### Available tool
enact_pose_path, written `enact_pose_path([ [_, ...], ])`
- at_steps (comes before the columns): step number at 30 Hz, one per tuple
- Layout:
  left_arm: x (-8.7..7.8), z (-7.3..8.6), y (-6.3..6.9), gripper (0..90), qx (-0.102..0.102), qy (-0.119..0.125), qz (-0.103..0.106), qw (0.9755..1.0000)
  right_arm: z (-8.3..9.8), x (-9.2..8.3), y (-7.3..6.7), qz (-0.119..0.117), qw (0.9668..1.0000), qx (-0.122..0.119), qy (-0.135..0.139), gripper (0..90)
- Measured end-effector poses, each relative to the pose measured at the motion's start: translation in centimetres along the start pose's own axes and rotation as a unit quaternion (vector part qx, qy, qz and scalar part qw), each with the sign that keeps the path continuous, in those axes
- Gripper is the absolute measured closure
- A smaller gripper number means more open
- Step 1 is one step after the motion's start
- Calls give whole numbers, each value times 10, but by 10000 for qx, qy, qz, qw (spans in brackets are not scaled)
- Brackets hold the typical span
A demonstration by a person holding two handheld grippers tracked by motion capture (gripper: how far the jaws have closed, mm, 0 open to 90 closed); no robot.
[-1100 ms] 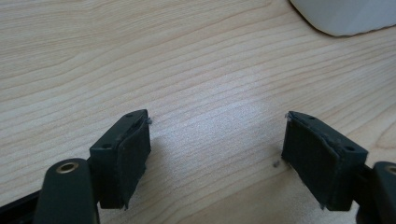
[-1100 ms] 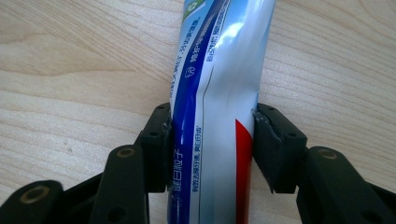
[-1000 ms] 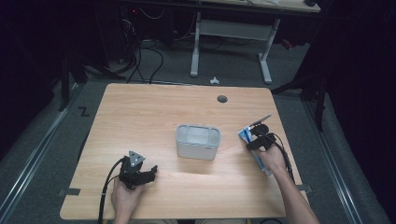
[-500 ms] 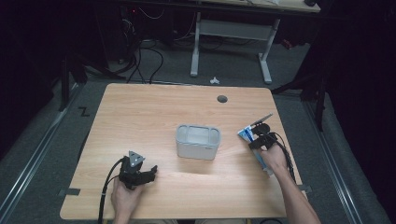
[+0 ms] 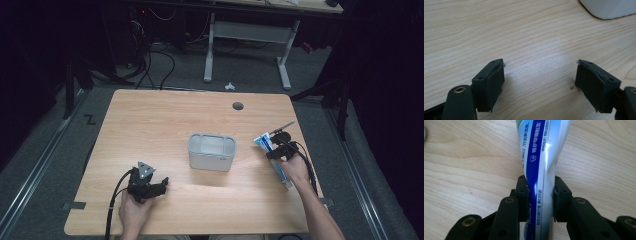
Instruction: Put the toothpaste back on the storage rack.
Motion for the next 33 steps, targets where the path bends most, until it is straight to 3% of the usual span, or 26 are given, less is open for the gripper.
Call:
enact_pose_path([
  [17,0,0,0,237,1,1,1,10000,-2,-27,-5,-306,9985,-98,449,710],
  [33,0,0,0,237,1,1,0,10000,1,-45,-14,-357,9943,-260,973,710],
])
Point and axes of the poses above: each handheld gripper's, and its own axes: x roughly forward along the jaws, z roughly out of its underside, y roughly to its right, the point moved 1 cm from there along x, roughly forward along the jaws, and after that the axes turned 2 degrees about -x, right-handed, at the moved point
